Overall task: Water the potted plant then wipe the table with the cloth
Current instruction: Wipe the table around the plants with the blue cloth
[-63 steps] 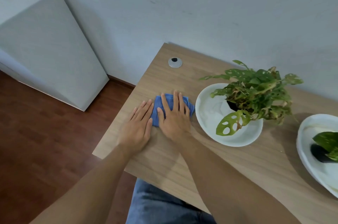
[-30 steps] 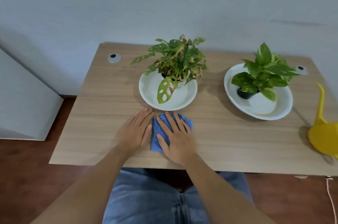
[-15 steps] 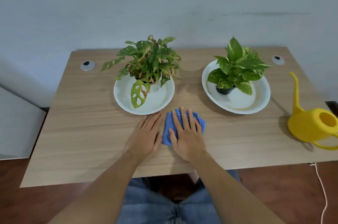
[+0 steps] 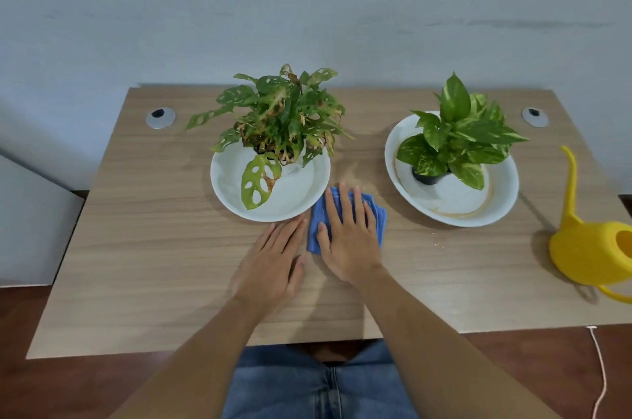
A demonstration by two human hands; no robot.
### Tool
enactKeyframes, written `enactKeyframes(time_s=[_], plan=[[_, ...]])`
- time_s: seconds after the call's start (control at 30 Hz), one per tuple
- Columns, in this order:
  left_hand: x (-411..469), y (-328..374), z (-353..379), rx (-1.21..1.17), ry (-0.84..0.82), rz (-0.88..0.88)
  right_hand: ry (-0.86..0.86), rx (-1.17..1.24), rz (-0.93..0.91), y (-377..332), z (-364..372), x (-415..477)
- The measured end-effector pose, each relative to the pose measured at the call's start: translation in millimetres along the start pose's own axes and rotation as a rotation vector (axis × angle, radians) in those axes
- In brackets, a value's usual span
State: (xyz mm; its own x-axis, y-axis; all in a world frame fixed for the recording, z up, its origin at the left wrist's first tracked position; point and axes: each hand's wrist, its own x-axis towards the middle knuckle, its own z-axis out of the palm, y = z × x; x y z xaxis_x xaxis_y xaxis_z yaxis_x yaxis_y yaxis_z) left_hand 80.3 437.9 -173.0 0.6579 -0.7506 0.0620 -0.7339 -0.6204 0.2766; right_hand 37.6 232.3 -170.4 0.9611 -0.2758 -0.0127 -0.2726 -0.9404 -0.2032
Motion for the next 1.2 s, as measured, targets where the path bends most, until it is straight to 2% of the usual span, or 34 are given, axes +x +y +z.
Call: enactKeyframes(time_s=[0.5, 0.7, 1.03, 1.2], plan=[[0.3, -0.1, -6.6, -0.07, 0.011, -0.04, -0.077, 0.044, 0.018, 20.8, -14.7, 118.7], [0.0, -0.6, -3.8, -0.033, 0.019, -0.016, 0.043, 0.028, 0.034, 13.9, -11.0, 77.8], [1.3, 3.4, -2.2, 0.041, 0.02, 0.016, 0.033, 0.021, -0.001, 29.4, -12.5, -3.9], [28.5, 19.4, -0.4, 0.011, -0.007, 0.017, 0.029, 0.019, -0.013, 35.9, -10.1, -16.8]])
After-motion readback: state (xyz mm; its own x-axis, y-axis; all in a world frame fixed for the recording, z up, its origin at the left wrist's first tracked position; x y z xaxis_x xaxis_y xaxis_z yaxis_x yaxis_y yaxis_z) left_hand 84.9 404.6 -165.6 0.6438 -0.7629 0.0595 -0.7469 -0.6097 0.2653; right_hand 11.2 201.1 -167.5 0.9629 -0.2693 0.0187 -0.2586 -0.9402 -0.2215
